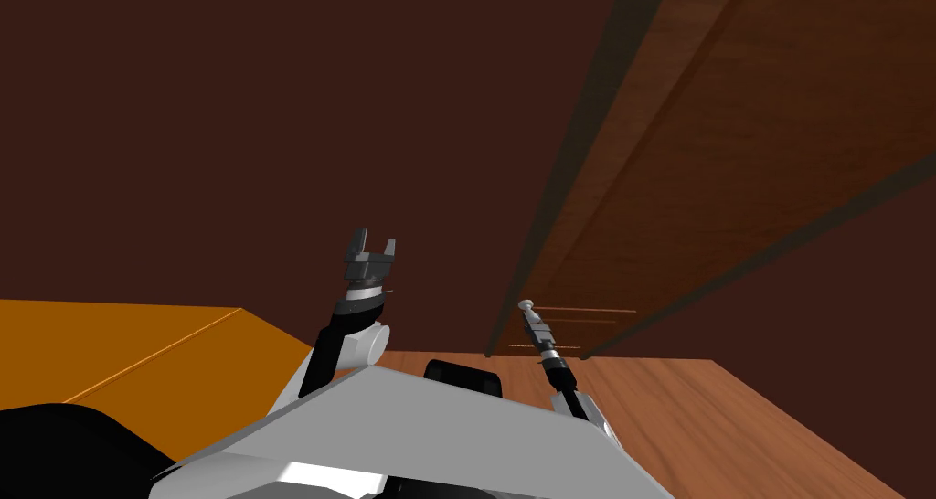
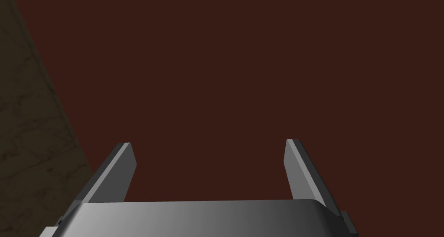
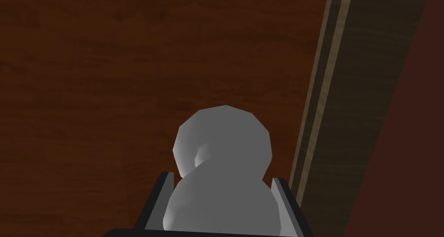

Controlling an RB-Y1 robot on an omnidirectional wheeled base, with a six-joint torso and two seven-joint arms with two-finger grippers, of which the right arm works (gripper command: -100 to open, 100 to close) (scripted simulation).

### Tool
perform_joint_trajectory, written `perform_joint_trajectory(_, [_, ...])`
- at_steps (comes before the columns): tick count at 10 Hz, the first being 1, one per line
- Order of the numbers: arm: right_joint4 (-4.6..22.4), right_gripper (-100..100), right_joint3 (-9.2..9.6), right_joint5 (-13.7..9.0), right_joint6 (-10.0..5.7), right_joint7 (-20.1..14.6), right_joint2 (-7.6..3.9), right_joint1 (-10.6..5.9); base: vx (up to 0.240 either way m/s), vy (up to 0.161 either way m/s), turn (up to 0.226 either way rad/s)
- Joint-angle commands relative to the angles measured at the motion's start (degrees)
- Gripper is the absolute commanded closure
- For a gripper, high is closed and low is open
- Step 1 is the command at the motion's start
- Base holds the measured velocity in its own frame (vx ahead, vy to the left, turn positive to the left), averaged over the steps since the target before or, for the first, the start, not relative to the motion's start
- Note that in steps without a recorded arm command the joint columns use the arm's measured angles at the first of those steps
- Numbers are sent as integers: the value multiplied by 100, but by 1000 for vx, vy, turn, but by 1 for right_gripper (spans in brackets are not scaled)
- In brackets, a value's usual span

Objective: Pull the door open

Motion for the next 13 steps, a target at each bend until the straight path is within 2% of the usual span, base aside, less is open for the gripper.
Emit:
perform_joint_trajectory(1, [1, 100, 11, 0, -3, 1, 8, 6, -22, -1, 2])
perform_joint_trajectory(5, [1, 100, 11, 0, -3, 1, 8, 6, -7, -1, 1])
perform_joint_trajectory(13, [76, 100, 69, -366, 51, -1182, -34, -39, -35, -15, 69])
